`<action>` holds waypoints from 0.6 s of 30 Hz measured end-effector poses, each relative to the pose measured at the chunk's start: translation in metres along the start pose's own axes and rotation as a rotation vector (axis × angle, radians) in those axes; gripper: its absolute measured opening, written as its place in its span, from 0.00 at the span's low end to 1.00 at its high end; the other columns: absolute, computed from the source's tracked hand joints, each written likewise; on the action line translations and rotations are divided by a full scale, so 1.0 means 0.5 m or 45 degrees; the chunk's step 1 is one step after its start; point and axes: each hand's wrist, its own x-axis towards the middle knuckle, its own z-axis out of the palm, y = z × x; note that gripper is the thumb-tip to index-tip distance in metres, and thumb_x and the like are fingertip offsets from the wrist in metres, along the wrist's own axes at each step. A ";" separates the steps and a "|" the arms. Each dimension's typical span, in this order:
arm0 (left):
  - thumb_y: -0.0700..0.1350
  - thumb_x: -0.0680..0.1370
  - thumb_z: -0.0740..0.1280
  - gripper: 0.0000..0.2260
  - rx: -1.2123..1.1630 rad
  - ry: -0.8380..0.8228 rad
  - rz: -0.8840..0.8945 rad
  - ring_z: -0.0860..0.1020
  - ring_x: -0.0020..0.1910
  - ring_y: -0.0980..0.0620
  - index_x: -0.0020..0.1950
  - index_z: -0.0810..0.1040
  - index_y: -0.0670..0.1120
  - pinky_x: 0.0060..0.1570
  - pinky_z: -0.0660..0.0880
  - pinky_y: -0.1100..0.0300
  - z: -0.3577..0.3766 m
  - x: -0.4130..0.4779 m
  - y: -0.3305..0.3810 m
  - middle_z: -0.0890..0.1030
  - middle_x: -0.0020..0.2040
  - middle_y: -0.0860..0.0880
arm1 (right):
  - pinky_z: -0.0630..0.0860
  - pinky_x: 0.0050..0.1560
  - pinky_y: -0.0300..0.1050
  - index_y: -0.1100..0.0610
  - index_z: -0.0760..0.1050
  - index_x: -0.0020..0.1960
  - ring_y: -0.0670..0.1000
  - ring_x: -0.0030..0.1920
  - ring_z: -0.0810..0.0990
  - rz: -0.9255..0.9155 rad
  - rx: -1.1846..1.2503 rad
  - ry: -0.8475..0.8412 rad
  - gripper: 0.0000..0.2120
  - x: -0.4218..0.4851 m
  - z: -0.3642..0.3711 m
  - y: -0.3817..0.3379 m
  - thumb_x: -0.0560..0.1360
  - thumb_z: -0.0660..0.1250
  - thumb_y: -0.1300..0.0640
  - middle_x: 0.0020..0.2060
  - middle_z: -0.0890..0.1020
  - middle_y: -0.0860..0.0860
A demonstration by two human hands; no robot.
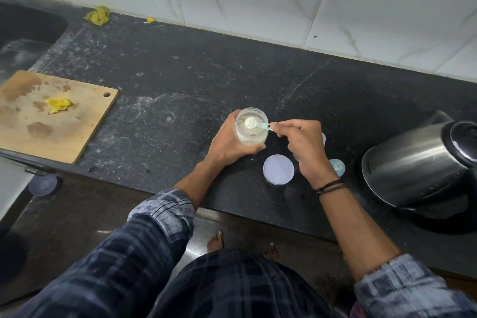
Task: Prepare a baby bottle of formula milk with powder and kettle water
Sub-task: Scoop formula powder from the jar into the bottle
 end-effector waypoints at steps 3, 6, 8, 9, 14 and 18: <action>0.54 0.62 0.85 0.40 -0.036 -0.038 0.011 0.74 0.66 0.60 0.69 0.71 0.55 0.67 0.73 0.56 -0.006 -0.001 0.004 0.74 0.66 0.58 | 0.65 0.28 0.37 0.57 0.86 0.43 0.41 0.25 0.70 0.099 0.123 -0.008 0.05 -0.002 -0.007 -0.004 0.72 0.78 0.55 0.31 0.81 0.48; 0.51 0.61 0.87 0.46 -0.128 -0.107 -0.045 0.71 0.67 0.65 0.71 0.64 0.55 0.67 0.68 0.67 -0.009 -0.005 0.005 0.72 0.67 0.60 | 0.63 0.27 0.37 0.58 0.86 0.43 0.43 0.27 0.68 0.146 0.260 -0.025 0.04 -0.006 -0.018 -0.007 0.72 0.78 0.58 0.32 0.80 0.50; 0.54 0.58 0.87 0.55 -0.216 -0.165 -0.084 0.70 0.71 0.63 0.76 0.56 0.55 0.71 0.66 0.65 -0.012 -0.008 0.004 0.70 0.71 0.57 | 0.62 0.24 0.35 0.60 0.85 0.43 0.43 0.26 0.66 0.158 0.316 -0.036 0.04 -0.011 -0.030 -0.010 0.73 0.78 0.59 0.32 0.80 0.50; 0.56 0.57 0.87 0.58 -0.256 -0.179 -0.078 0.70 0.73 0.60 0.78 0.54 0.54 0.73 0.66 0.62 -0.014 -0.009 0.004 0.70 0.73 0.56 | 0.61 0.24 0.35 0.60 0.85 0.43 0.43 0.26 0.65 0.161 0.336 -0.038 0.05 -0.014 -0.037 -0.011 0.73 0.78 0.59 0.31 0.80 0.50; 0.62 0.58 0.82 0.56 -0.260 -0.034 0.007 0.63 0.78 0.56 0.80 0.59 0.52 0.78 0.60 0.58 -0.037 -0.018 0.028 0.67 0.77 0.54 | 0.61 0.24 0.35 0.61 0.86 0.45 0.44 0.27 0.65 0.144 0.400 0.025 0.06 -0.019 -0.078 -0.001 0.73 0.78 0.59 0.33 0.80 0.51; 0.65 0.66 0.77 0.43 -0.105 0.117 0.141 0.59 0.77 0.60 0.76 0.68 0.53 0.72 0.58 0.70 -0.035 -0.030 0.085 0.65 0.73 0.63 | 0.60 0.23 0.35 0.62 0.85 0.44 0.44 0.27 0.66 0.107 0.495 0.065 0.05 -0.020 -0.125 0.013 0.73 0.78 0.60 0.32 0.79 0.52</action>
